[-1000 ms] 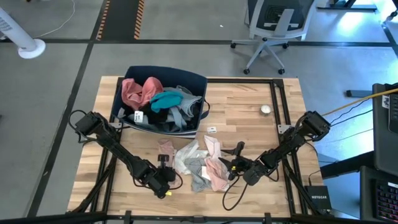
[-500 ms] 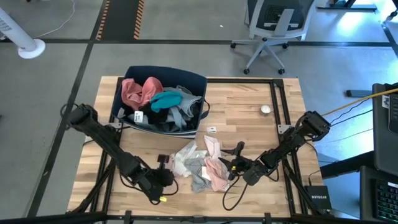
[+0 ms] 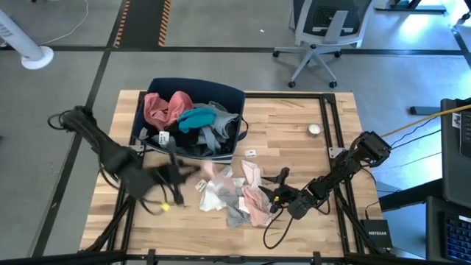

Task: Sort clothes
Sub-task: Put the left pink sock into the blue laundry organizer, then put the pink sock into the blue laundry organizer

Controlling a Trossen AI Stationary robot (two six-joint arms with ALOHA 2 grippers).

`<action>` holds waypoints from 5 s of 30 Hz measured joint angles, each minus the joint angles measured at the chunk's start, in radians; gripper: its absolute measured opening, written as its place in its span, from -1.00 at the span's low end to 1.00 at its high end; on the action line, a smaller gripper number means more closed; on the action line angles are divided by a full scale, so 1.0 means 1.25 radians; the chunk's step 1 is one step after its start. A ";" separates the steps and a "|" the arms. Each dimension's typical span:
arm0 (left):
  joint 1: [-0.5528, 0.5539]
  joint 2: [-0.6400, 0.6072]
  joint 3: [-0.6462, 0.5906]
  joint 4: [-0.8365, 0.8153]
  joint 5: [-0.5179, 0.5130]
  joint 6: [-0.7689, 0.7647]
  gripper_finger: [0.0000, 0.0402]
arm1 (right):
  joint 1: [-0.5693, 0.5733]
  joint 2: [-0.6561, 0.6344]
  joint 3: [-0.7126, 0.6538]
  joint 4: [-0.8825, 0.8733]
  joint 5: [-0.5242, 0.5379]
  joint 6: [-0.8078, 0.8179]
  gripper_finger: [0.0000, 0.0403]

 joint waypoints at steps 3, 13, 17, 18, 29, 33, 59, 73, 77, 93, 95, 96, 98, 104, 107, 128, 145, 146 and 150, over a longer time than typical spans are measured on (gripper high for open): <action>0.030 -0.064 0.003 0.098 -0.056 0.128 -0.99 | 0.000 0.000 0.000 0.000 0.000 0.000 -0.01; 0.149 -0.222 0.001 0.198 -0.113 0.273 -0.97 | 0.000 0.000 0.000 0.000 0.000 0.000 -0.01; 0.177 -0.243 0.000 0.068 -0.112 0.134 -0.95 | 0.000 0.000 0.000 0.000 0.000 0.000 -0.01; 0.183 -0.243 0.000 0.026 -0.111 0.094 -0.94 | 0.000 0.000 0.000 0.000 0.000 0.000 -0.01; 0.264 -0.248 -0.001 -0.349 0.011 -0.355 -0.25 | 0.000 0.000 0.000 0.000 0.001 0.000 -0.01; 0.268 -0.251 0.045 -0.421 0.122 -0.370 -0.06 | 0.000 0.000 0.000 -0.001 0.000 0.000 -0.01; -0.037 -0.241 -0.348 0.075 -0.003 -0.216 0.03 | -0.018 -0.011 0.329 -0.520 -0.406 -0.100 -0.01; -0.109 -0.258 -0.375 0.076 -0.061 -0.275 0.03 | -0.026 -0.007 0.621 -0.874 -0.559 0.085 -0.01; -0.121 -0.258 -0.375 0.076 -0.059 -0.276 0.03 | -0.026 -0.005 0.580 -0.879 -0.529 0.183 -0.01; -0.121 -0.258 -0.375 0.078 -0.061 -0.270 0.03 | -0.026 -0.005 0.444 -0.759 -0.524 0.277 -0.01; -0.121 -0.258 -0.375 0.076 -0.061 -0.270 0.03 | -0.026 -0.004 0.436 -0.723 -0.524 0.277 -0.01; -0.121 -0.258 -0.375 0.076 -0.061 -0.270 0.03 | -0.026 -0.004 0.434 -0.709 -0.524 0.277 -0.01; -0.121 -0.258 -0.375 0.076 -0.061 -0.270 0.03 | -0.026 -0.001 0.431 -0.698 -0.522 0.274 -0.01; -0.121 -0.258 -0.375 0.076 -0.061 -0.274 0.03 | -0.028 0.059 0.430 -0.693 -0.546 0.263 -0.01; -0.121 -0.258 -0.375 0.075 -0.062 -0.271 0.03 | -0.026 0.064 0.430 -0.690 -0.523 0.252 -0.07; -0.121 -0.258 -0.380 0.075 -0.062 -0.269 0.03 | -0.035 0.063 0.748 -1.037 -0.361 -0.018 -0.96; -0.121 -0.258 -0.380 0.073 -0.062 -0.253 0.03 | -0.244 0.062 1.071 -0.932 -0.324 -0.468 -0.93; -0.121 -0.258 -0.380 0.072 -0.062 -0.252 0.03 | -0.255 0.062 1.086 -0.913 -0.330 -0.491 -0.93; -0.121 -0.258 -0.381 0.071 -0.062 -0.253 0.03 | -0.304 0.062 1.135 -0.830 -0.344 -0.576 -0.92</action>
